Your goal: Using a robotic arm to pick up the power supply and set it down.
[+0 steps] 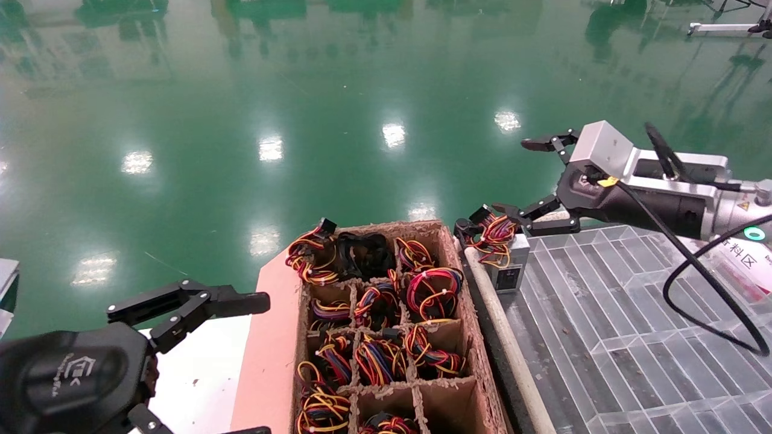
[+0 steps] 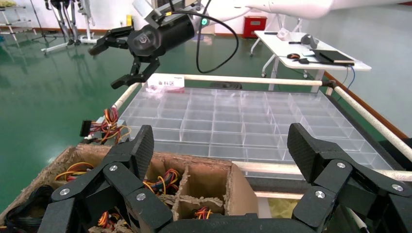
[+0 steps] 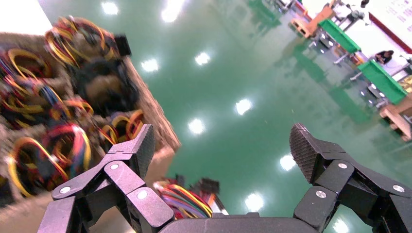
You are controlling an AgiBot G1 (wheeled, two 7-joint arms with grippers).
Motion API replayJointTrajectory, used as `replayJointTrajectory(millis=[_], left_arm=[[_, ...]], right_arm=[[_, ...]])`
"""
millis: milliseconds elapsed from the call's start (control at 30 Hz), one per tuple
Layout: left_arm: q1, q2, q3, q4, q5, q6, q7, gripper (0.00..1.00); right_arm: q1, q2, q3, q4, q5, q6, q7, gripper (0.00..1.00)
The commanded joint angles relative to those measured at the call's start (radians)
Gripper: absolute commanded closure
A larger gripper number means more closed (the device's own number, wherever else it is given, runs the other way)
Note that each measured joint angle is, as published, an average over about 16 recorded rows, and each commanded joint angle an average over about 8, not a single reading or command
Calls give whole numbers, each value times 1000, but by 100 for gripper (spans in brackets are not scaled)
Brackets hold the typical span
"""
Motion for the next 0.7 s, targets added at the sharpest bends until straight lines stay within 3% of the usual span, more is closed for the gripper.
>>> replayJointTrajectory(millis=[33,700], left_arm=[[0,0,0,0,0,0,0,0],[0,0,0,0,0,0,0,0]], right_arm=[[-30,15,8,45,26,-12,34,0],[-312,155,84,462,262,-118,346,0]])
